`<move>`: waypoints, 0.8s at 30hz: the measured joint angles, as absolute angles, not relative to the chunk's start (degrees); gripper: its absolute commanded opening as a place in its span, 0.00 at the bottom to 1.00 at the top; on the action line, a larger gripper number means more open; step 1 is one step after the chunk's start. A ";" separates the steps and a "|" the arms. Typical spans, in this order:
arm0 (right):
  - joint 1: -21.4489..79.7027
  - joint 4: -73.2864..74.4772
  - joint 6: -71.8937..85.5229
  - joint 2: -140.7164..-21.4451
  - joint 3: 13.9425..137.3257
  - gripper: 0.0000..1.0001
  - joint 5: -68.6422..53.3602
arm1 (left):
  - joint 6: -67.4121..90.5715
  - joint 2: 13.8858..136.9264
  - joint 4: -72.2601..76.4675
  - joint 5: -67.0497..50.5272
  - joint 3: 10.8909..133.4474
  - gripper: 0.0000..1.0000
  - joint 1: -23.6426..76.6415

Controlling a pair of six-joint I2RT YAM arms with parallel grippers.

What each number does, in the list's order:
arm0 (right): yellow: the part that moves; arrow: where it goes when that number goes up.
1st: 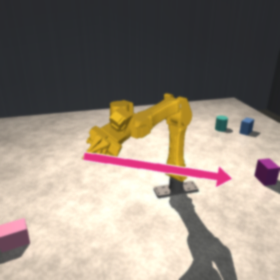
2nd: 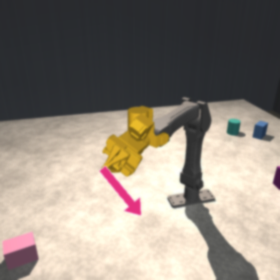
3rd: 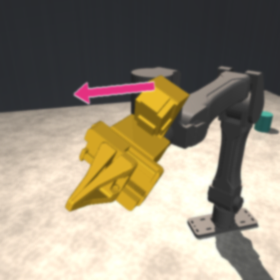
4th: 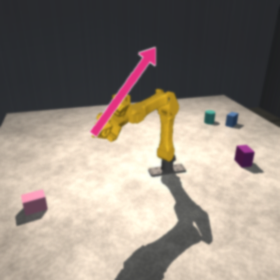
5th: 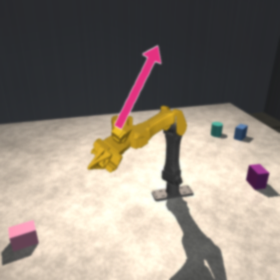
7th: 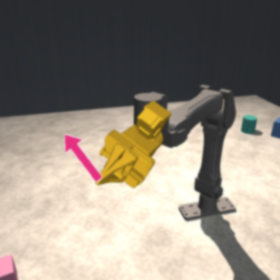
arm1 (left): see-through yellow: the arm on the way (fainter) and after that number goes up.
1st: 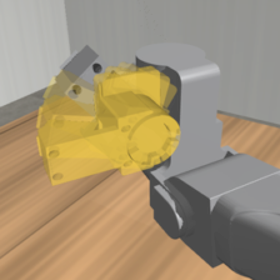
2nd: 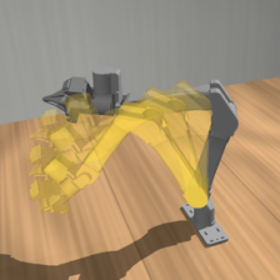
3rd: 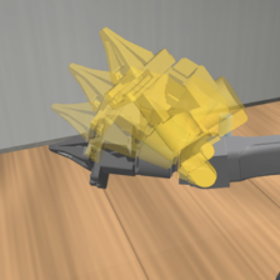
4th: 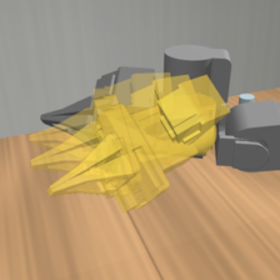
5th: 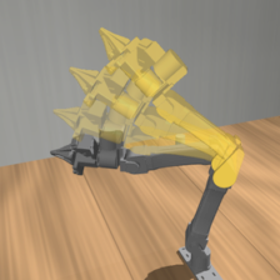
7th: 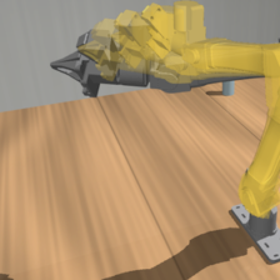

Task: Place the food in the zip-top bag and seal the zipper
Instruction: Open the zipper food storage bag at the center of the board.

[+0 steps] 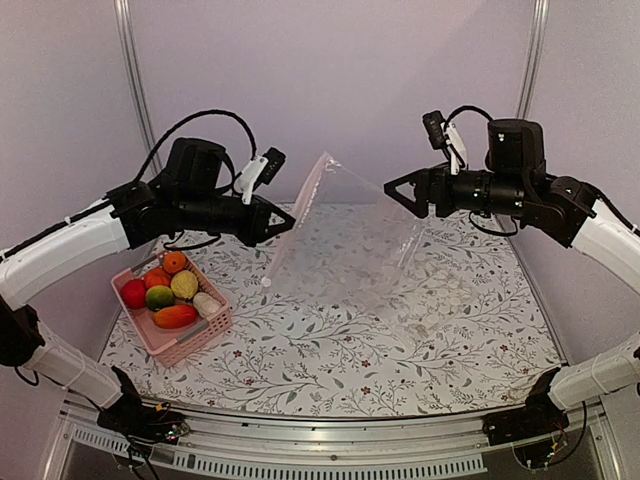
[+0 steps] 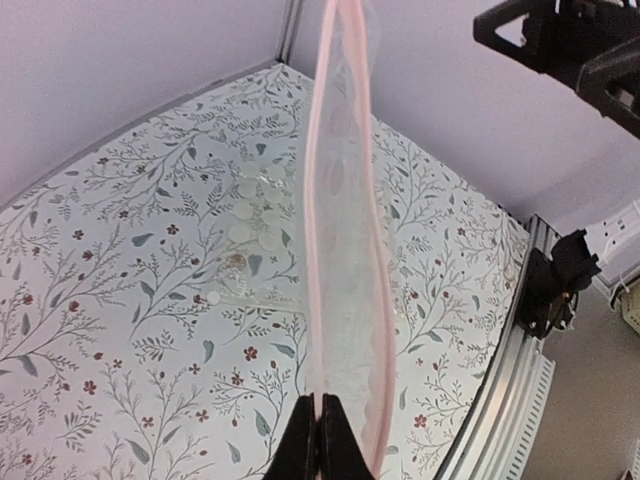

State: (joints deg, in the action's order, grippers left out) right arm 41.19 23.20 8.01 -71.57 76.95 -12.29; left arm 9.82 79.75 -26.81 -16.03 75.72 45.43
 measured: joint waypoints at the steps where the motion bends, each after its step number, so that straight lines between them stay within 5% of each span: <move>1: 41.19 22.48 9.15 -71.26 76.77 0.84 -10.92 | 10.87 78.76 -25.85 -14.61 75.31 0.00 44.60; 12: 47.68 17.50 23.42 -80.12 78.72 0.80 0.47 | 18.46 76.66 -19.55 -9.02 69.63 0.00 39.97; 24: 52.93 15.05 32.16 -92.25 84.36 0.66 -0.38 | 20.49 78.72 -16.69 -10.48 66.78 0.00 39.97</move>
State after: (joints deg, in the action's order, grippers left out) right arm 52.93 15.05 32.16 -92.25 84.36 -0.38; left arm 20.49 78.72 -16.69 -10.48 66.78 39.97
